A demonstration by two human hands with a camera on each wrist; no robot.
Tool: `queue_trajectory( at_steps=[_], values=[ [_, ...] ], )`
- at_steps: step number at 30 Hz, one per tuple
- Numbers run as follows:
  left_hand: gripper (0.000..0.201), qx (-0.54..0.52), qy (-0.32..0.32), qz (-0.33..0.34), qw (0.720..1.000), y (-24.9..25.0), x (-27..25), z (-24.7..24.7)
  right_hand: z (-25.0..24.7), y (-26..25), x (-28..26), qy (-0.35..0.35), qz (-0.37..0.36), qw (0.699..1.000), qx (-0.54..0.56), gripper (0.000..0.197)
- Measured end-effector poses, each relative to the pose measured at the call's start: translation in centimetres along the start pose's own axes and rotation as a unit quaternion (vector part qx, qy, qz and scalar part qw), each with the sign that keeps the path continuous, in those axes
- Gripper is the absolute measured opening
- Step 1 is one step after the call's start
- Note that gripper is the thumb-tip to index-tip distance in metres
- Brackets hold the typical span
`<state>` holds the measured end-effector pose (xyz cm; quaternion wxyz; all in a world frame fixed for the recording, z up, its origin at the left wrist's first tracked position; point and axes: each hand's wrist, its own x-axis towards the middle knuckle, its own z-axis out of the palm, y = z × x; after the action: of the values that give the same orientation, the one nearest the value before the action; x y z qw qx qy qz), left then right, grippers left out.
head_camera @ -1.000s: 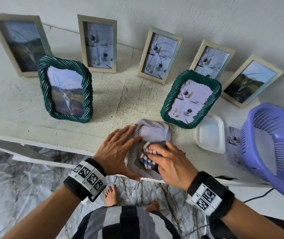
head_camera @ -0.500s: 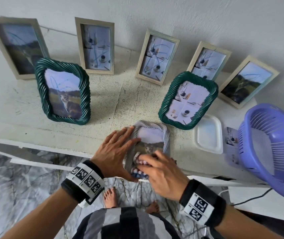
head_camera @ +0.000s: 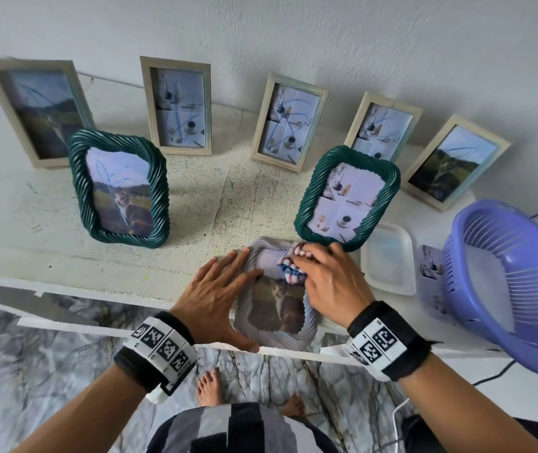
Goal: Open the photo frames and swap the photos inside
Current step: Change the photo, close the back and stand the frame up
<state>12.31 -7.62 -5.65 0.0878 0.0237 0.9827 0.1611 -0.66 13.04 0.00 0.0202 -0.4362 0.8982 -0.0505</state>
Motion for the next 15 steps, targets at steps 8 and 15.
queue_trajectory(
  at_steps=[8,15],
  values=[
    [0.135,-0.037,0.023,0.032,0.999,-0.5,-0.4,-0.3,-2.0,5.3,-5.2,0.102,0.221,0.964,0.102,0.030],
    [0.133,-0.063,0.040,0.024,0.997,0.1,-0.5,0.0,-2.0,10.7,-2.9,0.171,0.340,0.921,0.085,0.027]
  ],
)
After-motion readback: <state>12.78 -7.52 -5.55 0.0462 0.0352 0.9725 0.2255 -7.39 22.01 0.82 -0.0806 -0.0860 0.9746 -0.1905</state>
